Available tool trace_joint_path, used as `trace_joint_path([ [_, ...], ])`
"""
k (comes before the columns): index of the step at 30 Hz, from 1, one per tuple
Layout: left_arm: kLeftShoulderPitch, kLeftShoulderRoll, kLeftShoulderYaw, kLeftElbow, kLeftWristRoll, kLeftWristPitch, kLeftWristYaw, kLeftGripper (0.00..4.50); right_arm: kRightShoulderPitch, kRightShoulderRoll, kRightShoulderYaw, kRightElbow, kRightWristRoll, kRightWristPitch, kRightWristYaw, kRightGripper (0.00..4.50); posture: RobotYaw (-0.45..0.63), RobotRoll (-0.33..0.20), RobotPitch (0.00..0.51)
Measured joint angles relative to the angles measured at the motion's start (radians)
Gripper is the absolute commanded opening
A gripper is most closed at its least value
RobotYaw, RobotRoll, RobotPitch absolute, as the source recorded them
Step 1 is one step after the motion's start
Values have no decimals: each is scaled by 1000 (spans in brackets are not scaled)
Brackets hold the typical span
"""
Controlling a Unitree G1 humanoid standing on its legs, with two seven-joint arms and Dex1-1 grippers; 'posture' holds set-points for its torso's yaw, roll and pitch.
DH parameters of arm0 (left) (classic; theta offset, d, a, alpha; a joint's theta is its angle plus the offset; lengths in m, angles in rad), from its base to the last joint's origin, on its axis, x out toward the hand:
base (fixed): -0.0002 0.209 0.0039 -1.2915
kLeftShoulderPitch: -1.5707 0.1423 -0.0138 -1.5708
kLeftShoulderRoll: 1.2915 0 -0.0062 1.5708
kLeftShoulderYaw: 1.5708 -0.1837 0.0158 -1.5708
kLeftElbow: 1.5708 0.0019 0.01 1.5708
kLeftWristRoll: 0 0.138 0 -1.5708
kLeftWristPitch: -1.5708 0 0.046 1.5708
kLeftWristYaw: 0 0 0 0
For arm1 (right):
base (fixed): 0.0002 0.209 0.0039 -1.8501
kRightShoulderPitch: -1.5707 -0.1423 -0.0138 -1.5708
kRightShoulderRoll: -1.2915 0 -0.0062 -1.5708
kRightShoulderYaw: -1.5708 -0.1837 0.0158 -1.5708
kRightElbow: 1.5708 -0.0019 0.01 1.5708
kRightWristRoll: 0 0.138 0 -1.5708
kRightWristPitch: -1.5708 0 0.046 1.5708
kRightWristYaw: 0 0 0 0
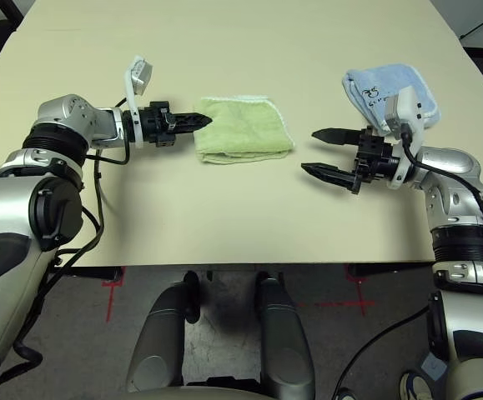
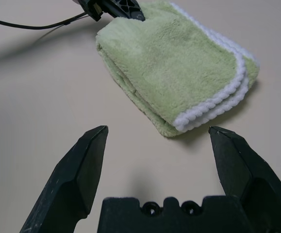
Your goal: Fold the towel and set it aside.
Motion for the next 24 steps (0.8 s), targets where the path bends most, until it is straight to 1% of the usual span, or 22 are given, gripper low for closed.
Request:
trace_joint_path([
  [3, 0, 46, 52, 0, -20, -23, 29, 49, 0, 0, 0, 0, -1, -1, -1, 4500, -49, 0, 238],
  [7, 5, 114, 168, 0, -74, -84, 124, 49, -1, 0, 0, 2, -1, -7, -3, 4500, -42, 0, 233],
  [12, 44, 154, 275, 0, -124, -201, 278, 49, -14, 0, 0, 4, -1, -12, -11, 4500, -31, 0, 229],
  [16, 71, 183, 348, -1, -151, -345, 416, 49, -26, 0, 0, 12, -2, -20, -12, 4500, -25, 0, 228],
  [20, 94, 192, 418, -1, -190, -454, 536, 49, -44, 3, 6, 39, -4, -30, -12, 4500, -16, 0, 225],
  [24, 121, 219, 479, -1, -231, -547, 630, 49, -52, 4, 8, 49, -4, -37, -12, 4500, -11, 0, 227],
])
